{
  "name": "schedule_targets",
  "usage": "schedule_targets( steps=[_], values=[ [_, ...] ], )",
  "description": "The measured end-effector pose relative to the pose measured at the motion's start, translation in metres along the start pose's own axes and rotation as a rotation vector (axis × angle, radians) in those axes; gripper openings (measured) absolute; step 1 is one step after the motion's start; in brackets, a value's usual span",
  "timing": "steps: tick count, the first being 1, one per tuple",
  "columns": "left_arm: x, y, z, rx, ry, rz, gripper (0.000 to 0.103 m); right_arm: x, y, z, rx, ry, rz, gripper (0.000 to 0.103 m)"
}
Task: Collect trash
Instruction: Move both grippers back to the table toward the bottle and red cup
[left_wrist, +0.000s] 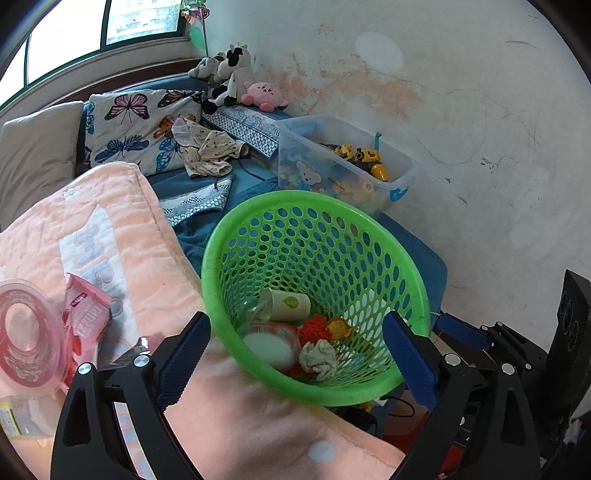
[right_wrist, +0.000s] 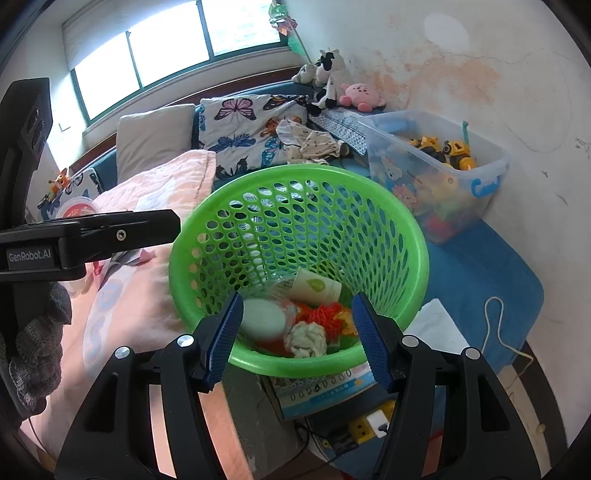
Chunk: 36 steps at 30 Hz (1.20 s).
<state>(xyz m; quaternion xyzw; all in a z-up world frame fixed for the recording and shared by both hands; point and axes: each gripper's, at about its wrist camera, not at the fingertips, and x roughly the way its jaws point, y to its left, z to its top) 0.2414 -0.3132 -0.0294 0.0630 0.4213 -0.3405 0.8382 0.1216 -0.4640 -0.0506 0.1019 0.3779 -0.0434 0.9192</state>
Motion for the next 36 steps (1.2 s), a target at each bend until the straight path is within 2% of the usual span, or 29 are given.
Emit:
schedule_targets(
  steps=[8, 21, 30, 36],
  values=[
    [-0.037, 0.022, -0.017, 0.003, -0.036, 0.043, 0.091, -0.007, 0.020, 0.001, -0.032, -0.009, 0.029, 0.065],
    [-0.101, 0.114, -0.062, -0.058, -0.054, 0.202, 0.091, -0.011, 0.082, 0.013, -0.121, -0.016, 0.126, 0.068],
    [-0.132, 0.177, -0.091, -0.064, -0.030, 0.307, 0.091, -0.004, 0.125, 0.031, -0.178, 0.003, 0.186, 0.070],
    [-0.139, 0.204, -0.101, -0.016, 0.004, 0.328, 0.092, 0.000, 0.153, 0.037, -0.220, 0.011, 0.199, 0.070]
  ],
)
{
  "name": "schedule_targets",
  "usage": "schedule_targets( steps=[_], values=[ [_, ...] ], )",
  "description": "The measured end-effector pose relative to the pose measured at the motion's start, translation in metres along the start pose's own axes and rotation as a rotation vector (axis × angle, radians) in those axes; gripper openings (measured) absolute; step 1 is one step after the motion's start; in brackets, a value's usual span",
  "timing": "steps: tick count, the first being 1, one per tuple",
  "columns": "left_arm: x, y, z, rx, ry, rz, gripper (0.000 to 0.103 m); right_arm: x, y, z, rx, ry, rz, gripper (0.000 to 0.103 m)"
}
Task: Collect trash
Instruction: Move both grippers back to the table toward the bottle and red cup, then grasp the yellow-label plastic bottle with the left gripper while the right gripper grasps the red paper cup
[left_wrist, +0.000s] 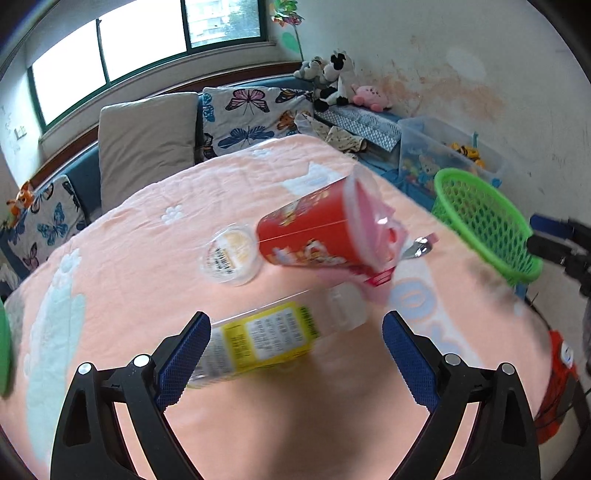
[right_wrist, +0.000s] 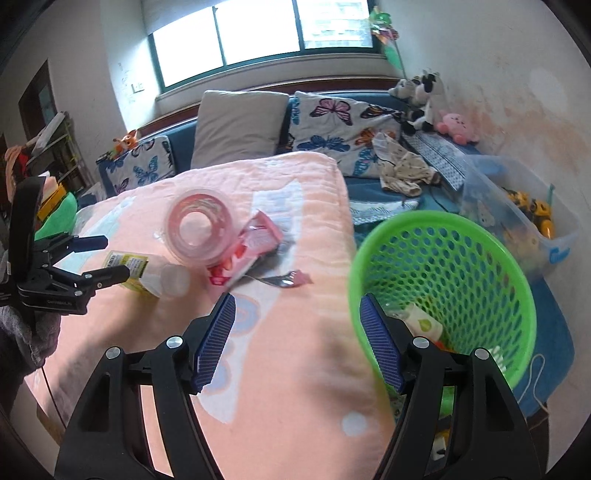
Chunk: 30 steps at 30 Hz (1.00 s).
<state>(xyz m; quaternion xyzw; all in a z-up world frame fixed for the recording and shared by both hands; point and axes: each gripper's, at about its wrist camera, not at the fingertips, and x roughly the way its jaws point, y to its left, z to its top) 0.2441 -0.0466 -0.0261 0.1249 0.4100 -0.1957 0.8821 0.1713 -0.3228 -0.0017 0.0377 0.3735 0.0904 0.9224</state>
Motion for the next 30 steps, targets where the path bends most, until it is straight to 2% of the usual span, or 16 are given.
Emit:
schedule_targets(
  steps=[4, 12, 19, 27, 30],
  values=[
    [0.008, 0.012, -0.004, 0.070, 0.022, 0.002, 0.092, 0.008, 0.014, 0.005, -0.022, 0.010, 0.006, 0.071],
    [0.033, 0.033, -0.006, 0.112, 0.077, -0.042, 0.093, 0.028, 0.029, 0.010, -0.045, 0.043, 0.008, 0.071],
    [0.049, 0.033, -0.003, 0.198, 0.108, -0.093, 0.093, 0.041, 0.036, 0.016, -0.052, 0.073, 0.023, 0.072],
    [0.062, 0.028, -0.004, 0.254, 0.136, -0.122, 0.093, 0.057, 0.046, 0.027, -0.073, 0.104, 0.082, 0.076],
    [0.058, 0.029, -0.006, 0.250, 0.141, -0.129, 0.087, 0.063, 0.050, 0.030, -0.092, 0.109, 0.100, 0.078]
  ],
)
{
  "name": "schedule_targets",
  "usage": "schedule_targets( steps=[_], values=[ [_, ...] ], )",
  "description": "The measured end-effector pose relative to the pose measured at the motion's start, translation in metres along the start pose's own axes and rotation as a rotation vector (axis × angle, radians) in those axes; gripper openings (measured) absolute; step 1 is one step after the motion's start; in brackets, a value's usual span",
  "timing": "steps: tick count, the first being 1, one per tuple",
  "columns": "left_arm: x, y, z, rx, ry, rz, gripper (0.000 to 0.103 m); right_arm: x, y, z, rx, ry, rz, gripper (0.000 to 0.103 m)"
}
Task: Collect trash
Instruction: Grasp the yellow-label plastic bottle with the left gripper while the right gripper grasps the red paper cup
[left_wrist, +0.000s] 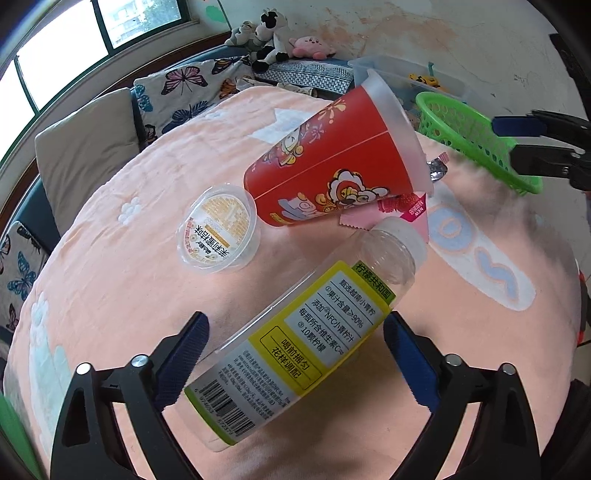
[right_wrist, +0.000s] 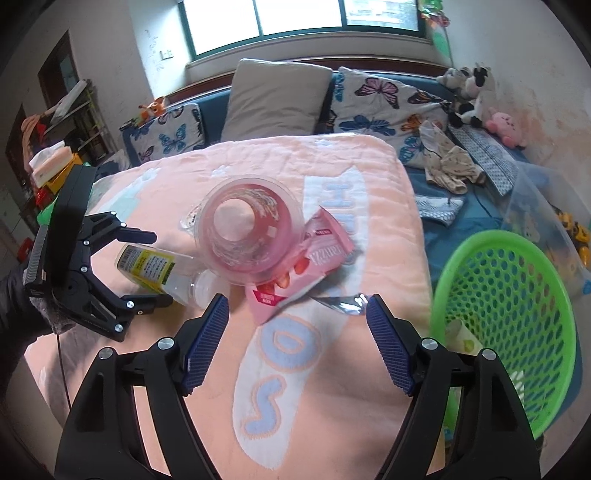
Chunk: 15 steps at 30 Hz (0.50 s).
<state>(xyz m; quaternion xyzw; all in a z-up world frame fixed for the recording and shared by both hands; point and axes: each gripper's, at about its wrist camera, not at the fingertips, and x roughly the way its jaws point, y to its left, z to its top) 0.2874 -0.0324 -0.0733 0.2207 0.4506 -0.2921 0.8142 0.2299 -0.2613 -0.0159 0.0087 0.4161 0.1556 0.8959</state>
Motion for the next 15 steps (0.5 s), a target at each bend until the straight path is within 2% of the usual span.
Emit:
schedule_targets(
  steps=[5, 8, 12, 15],
  values=[
    [-0.007, 0.000, -0.001, -0.028, 0.022, -0.019, 0.073, 0.011, 0.003, 0.008, -0.006, 0.006, 0.067, 0.083],
    [-0.010, 0.003, -0.002, -0.071, 0.040, -0.068, 0.065, 0.020, 0.011, 0.014, -0.038, 0.000, 0.103, 0.087],
    [-0.016, 0.008, -0.006, -0.126, 0.040, -0.122, 0.063, 0.031, 0.019, 0.024, -0.077, -0.023, 0.137, 0.093],
    [-0.017, 0.006, -0.008, -0.131, 0.034, -0.127, 0.063, 0.040, 0.020, 0.034, -0.087, -0.039, 0.171, 0.097]
  ],
)
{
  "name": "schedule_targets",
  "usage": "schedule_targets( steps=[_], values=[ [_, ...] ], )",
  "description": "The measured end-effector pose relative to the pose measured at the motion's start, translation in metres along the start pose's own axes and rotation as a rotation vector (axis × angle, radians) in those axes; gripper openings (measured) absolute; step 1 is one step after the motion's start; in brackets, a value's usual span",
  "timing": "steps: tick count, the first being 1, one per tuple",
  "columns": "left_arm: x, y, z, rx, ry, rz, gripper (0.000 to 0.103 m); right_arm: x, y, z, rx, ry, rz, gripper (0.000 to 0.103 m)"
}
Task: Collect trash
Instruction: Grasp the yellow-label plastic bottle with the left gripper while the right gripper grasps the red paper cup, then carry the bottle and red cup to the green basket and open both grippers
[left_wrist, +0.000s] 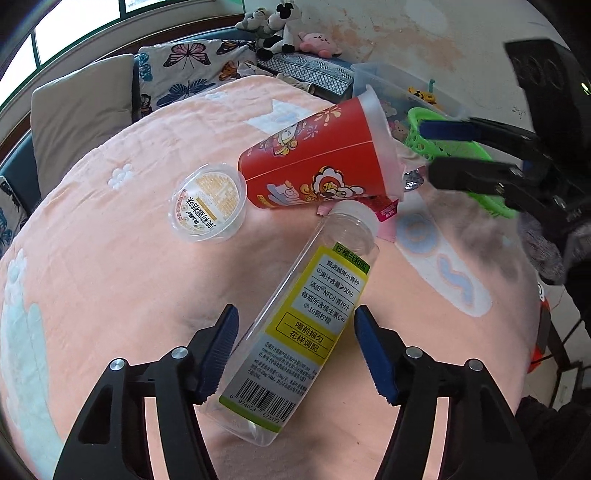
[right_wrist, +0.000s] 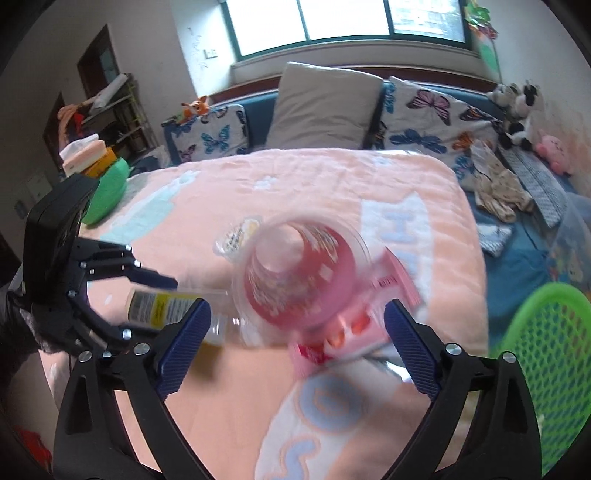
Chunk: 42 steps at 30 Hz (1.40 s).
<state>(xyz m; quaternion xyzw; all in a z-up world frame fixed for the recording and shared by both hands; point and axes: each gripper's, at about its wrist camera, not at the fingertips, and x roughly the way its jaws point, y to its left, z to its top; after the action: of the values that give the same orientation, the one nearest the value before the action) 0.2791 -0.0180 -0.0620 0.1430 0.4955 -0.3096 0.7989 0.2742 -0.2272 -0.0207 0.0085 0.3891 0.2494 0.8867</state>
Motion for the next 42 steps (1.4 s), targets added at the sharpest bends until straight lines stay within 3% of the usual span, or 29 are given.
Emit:
schedule_targets(
  steps=[4, 9, 19, 23, 30, 42],
  values=[
    [0.000, -0.001, 0.001, 0.000, -0.010, -0.012, 0.065, 0.010, -0.005, 0.009, -0.001, -0.013, 0.032, 0.098],
    [0.004, -0.004, 0.003, 0.031, -0.013, -0.011, 0.074, 0.022, -0.013, 0.015, 0.004, -0.014, 0.053, 0.098],
    [0.019, -0.011, 0.009, 0.059, -0.004, 0.008, 0.077, 0.043, -0.018, 0.013, 0.038, 0.032, 0.099, 0.098],
    [0.028, -0.012, 0.015, 0.054, -0.002, 0.015, 0.077, 0.042, -0.017, 0.013, 0.051, 0.030, 0.096, 0.091],
    [0.027, -0.016, 0.013, 0.017, -0.020, -0.002, 0.055, 0.026, -0.011, 0.013, 0.036, -0.008, 0.064, 0.091],
    [0.004, -0.035, -0.007, -0.042, -0.049, 0.032, 0.050, -0.013, -0.001, 0.010, 0.029, -0.054, 0.040, 0.090]
  ],
)
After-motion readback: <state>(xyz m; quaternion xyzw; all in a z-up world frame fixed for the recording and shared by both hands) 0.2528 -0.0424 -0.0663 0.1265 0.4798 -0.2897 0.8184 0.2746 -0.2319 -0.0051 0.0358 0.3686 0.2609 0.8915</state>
